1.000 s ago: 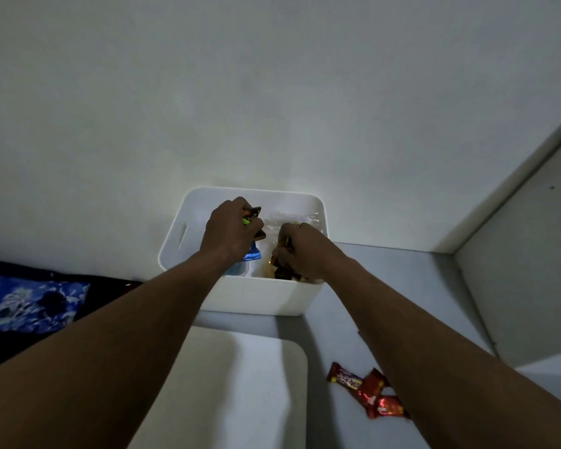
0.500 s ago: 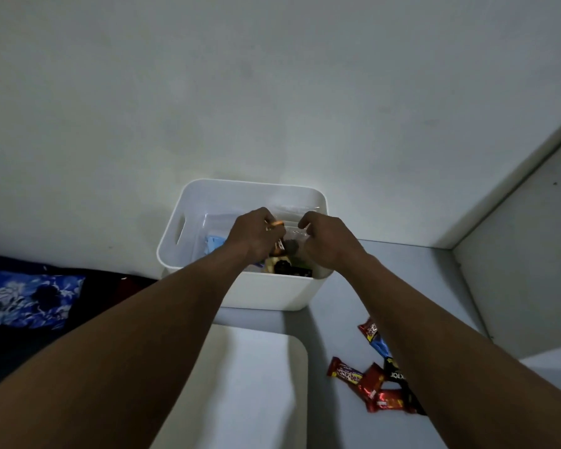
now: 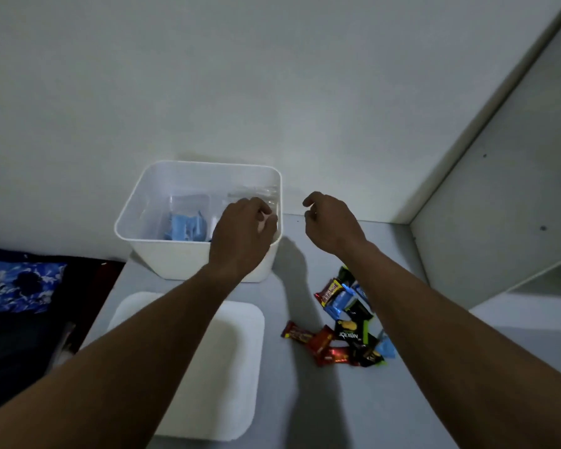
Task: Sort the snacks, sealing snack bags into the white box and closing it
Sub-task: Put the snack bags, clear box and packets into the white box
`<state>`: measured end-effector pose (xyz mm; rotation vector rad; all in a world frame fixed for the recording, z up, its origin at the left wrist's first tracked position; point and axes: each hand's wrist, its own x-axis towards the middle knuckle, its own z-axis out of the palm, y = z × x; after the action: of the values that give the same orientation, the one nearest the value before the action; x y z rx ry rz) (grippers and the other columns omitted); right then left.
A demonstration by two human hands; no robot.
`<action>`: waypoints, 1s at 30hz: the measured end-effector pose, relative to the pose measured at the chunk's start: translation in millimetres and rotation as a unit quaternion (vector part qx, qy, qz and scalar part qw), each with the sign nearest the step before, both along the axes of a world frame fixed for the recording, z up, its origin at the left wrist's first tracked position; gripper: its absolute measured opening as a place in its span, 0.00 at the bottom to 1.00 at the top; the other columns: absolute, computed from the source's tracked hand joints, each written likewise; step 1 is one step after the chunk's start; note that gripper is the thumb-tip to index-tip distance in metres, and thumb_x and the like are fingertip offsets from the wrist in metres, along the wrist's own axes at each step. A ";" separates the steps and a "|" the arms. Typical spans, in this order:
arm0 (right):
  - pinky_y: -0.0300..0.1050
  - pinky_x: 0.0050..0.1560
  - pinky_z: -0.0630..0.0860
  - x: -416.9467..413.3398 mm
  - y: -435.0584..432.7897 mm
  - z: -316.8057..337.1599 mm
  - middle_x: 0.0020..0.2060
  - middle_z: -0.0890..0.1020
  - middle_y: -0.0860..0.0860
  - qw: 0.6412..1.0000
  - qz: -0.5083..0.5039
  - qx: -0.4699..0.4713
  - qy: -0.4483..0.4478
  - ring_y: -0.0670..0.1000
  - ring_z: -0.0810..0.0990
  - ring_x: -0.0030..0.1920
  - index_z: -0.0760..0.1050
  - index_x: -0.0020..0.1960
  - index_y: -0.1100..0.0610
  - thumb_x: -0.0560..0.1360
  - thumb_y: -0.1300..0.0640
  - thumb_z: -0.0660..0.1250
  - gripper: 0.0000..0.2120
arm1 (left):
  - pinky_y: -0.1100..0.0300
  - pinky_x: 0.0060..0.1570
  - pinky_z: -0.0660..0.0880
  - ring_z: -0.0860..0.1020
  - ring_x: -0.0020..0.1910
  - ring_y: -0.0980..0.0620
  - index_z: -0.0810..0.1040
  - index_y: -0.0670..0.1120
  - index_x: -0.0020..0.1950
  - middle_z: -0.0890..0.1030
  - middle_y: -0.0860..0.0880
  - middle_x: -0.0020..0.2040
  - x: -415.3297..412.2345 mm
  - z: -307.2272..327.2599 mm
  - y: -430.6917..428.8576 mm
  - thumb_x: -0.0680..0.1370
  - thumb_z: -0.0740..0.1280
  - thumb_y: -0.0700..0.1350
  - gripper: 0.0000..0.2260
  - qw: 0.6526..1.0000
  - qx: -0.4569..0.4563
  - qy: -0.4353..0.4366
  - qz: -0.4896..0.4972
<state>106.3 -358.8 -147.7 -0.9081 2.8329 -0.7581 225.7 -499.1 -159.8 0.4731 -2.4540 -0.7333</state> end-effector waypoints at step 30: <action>0.48 0.36 0.74 -12.6 102.1 -204.1 0.44 0.75 0.54 0.989 0.116 0.073 0.063 0.58 0.77 0.41 0.69 0.58 0.56 0.77 0.47 0.64 0.15 | 0.58 0.23 0.67 0.76 0.34 0.48 0.78 0.47 0.49 0.76 0.47 0.42 26.3 -218.8 140.8 0.76 0.59 0.57 0.16 0.944 -0.245 -0.184 -0.123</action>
<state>93.7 -256.7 -351.8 -1.2726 2.7721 -0.4765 252.0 -358.2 -378.6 0.1137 -2.9512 -0.1011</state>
